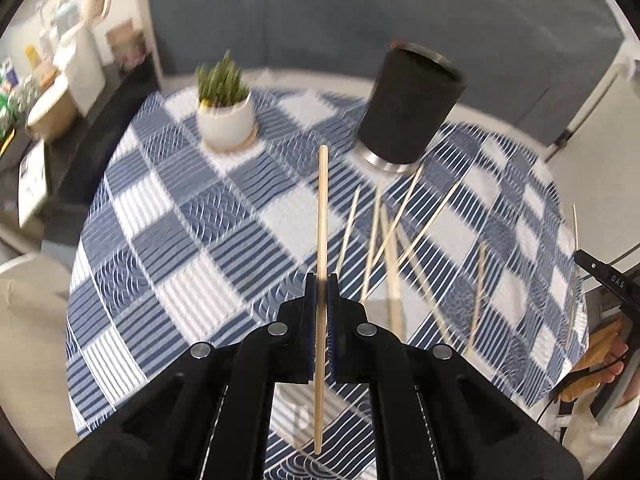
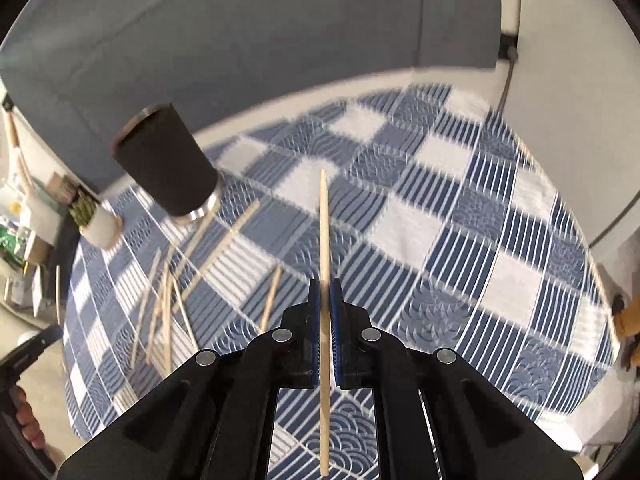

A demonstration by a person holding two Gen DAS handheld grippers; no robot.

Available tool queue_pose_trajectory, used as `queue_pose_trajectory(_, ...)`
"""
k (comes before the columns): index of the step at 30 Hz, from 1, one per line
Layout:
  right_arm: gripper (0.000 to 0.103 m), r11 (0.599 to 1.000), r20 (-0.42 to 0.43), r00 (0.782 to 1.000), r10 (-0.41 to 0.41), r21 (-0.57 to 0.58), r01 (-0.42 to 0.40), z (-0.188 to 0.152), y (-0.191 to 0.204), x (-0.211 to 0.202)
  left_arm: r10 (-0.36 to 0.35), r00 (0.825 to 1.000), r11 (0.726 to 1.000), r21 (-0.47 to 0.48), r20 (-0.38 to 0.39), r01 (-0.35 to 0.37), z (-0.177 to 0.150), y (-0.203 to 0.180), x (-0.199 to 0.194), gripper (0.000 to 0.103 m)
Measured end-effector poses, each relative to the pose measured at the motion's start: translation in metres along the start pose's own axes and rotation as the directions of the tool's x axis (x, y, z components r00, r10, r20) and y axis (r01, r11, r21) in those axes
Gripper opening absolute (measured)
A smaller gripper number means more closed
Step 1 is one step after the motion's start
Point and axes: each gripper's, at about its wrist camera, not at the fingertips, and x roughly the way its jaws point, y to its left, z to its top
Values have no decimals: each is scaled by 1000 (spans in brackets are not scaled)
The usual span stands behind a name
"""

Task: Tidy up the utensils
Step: 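Lift both held skewers upright and carry them over the black cup's opening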

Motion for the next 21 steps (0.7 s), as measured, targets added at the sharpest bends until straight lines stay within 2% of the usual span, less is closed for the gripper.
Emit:
queue_pose_trajectory(2,5,1000,35,999,18,-3,-18,10,4,-9,-26,999,1000,12,24,25,11,-5,-10,5)
queue_pose_trajectory(6,5,997,93,993,74,-24,-72,29,11,-26,-30,995,999,38,92,27,39,-17,-29,5)
queue_pose_trajectory(11,5,988,144,979,143,-85,-132,53,28,-39,-95,978,995,38,185,90,72,-31,-48,5)
queue_pose_trajectory(13,5,983,161,972,169,-97,-154,63,35,-41,-119,973,993,45,198,112,83,-36,-50,5)
queue_pose_trajectory(19,5,967,191,951,243,-121,-223,88,59,-41,-210,948,977,88,241,194,113,-55,-50,5)
queue_pose_trajectory(21,5,959,198,941,275,-127,-254,96,66,-41,-244,931,969,100,272,225,123,-58,-49,5)
